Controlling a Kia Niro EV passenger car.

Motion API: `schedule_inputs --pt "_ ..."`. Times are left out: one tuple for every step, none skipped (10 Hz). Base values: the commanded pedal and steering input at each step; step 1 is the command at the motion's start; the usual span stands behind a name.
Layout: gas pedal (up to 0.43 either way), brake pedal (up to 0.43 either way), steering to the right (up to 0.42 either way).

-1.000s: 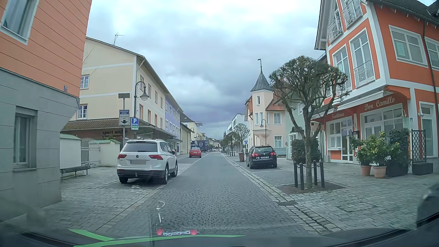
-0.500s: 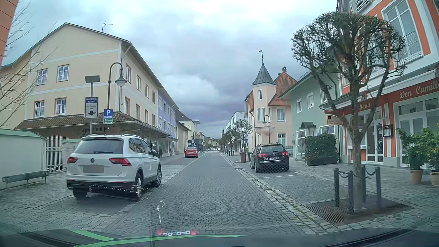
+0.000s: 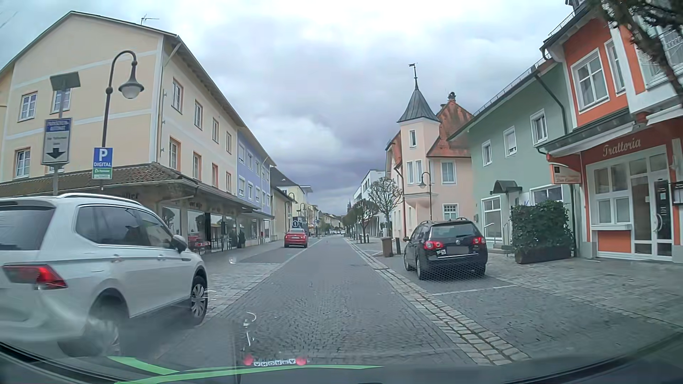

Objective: Follow the waypoints while adhering to traffic rules and regulations

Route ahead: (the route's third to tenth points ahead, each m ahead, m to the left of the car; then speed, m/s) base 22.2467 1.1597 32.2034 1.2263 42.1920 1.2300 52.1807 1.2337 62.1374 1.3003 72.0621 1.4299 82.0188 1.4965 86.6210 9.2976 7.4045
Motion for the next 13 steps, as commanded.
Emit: schedule_inputs --pt "0.087 0.0 -0.014" --pt "0.087 0.0 -0.012" --pt "0.087 0.0 -0.012" --pt "0.087 0.0 -0.009" --pt "0.087 0.0 -0.007" --pt "0.087 0.0 -0.007" --pt "0.087 0.0 -0.007" --pt "0.079 0.0 -0.007" --pt "0.079 0.0 -0.007" --pt "0.067 0.0 -0.007" --pt "0.0 0.0 -0.007" --pt "0.0 0.0 -0.007" --pt "0.0 0.0 -0.005"
